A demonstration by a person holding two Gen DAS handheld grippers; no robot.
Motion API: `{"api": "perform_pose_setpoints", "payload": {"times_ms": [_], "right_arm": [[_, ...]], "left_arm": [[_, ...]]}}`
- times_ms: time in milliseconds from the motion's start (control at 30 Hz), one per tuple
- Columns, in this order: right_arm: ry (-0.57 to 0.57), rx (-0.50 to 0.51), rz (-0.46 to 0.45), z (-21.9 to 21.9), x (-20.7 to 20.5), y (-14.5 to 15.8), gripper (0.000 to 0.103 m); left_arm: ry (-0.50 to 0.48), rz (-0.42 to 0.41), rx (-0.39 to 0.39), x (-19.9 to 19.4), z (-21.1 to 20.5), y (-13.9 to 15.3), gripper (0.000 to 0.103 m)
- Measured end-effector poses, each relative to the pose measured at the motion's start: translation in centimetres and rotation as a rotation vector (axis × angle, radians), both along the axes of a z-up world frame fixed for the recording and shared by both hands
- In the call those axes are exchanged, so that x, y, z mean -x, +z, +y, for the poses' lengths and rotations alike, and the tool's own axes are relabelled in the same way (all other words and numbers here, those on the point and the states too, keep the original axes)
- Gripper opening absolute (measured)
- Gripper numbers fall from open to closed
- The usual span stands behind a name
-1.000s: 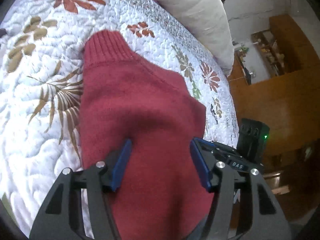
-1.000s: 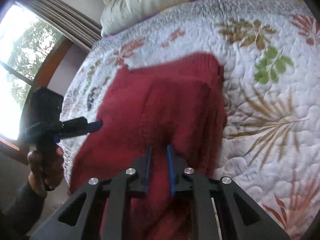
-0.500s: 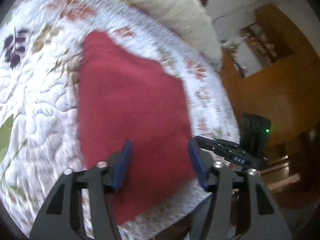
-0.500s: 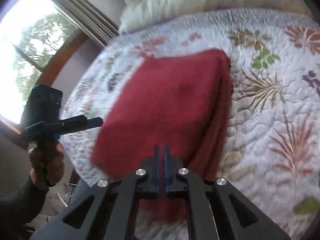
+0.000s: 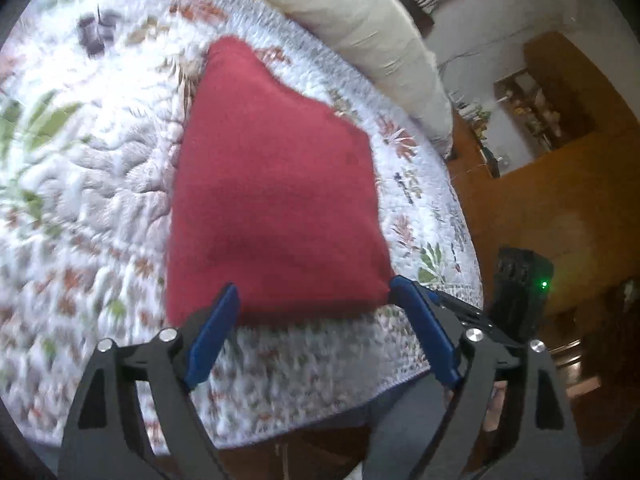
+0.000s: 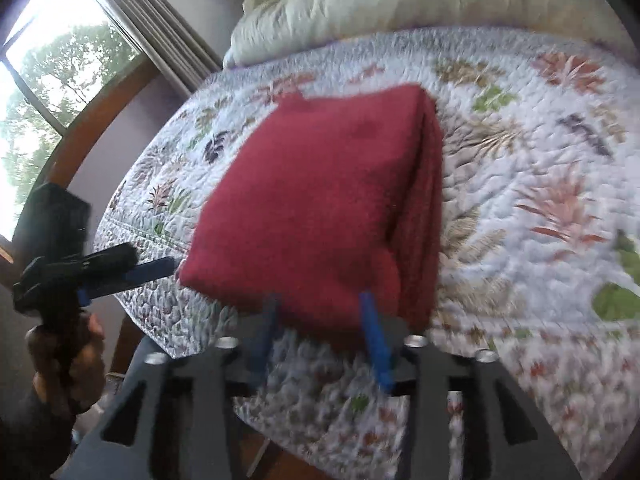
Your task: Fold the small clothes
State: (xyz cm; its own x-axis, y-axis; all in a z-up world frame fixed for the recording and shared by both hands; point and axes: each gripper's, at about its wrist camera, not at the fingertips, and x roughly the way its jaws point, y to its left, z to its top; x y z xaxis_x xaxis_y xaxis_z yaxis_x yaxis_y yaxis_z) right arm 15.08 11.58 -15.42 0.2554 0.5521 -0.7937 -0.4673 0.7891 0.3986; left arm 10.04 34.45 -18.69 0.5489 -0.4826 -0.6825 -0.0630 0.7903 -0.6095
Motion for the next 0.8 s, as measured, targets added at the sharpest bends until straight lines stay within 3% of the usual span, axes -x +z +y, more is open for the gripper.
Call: {"api": "perform_pose_setpoints", "payload": {"times_ms": [33,67,133,233,300,367,467,567,667,800], "right_arm": [[-0.017,0.031,-0.018,-0.4,1.2,0.3,0.066],[-0.026,0.052,-0.028,-0.8,2.1,0.4,0.069],[-0.034,0.088,-0.032,-1.3,4.3,0.4,0.074],[-0.078,0.203,-0.050,-2.1,7.8,0.4,0.094],[-0.096,0.282,-0.055,-2.4,9.5,0.5,0.095],[-0.124,0.365,-0.061,-2.5,10.9,0.7,0.095],[-0.175,0.404,-0.131,-3.3,13.0,2.9,0.099],[-0.251,0.384,-0.230,-4.2,14.8,6.7,0.099],[-0.299,0.356,-0.283,-4.6,16.2,10.5,0.099],[-0.296,0.330,-0.333,-4.4,17.7,14.2,0.099]], "left_arm": [[0.005,0.003,-0.101,1.2,-0.8,0.5,0.094],[-0.009,0.020,-0.210,2.7,-1.9,1.0,0.098],[-0.002,0.012,-0.300,5.4,-3.0,1.5,0.100],[0.014,0.001,-0.413,8.3,-4.4,2.0,0.100],[0.052,-0.011,-0.500,10.6,-5.4,2.4,0.100],[0.068,-0.007,-0.539,12.3,-5.7,3.0,0.100],[0.111,0.011,-0.558,13.6,-6.1,4.5,0.100],[0.099,0.027,-0.506,14.9,-6.4,7.1,0.100],[0.020,0.040,-0.468,15.6,-7.3,9.1,0.100],[0.008,0.012,-0.524,17.3,-8.5,12.4,0.100]]}}
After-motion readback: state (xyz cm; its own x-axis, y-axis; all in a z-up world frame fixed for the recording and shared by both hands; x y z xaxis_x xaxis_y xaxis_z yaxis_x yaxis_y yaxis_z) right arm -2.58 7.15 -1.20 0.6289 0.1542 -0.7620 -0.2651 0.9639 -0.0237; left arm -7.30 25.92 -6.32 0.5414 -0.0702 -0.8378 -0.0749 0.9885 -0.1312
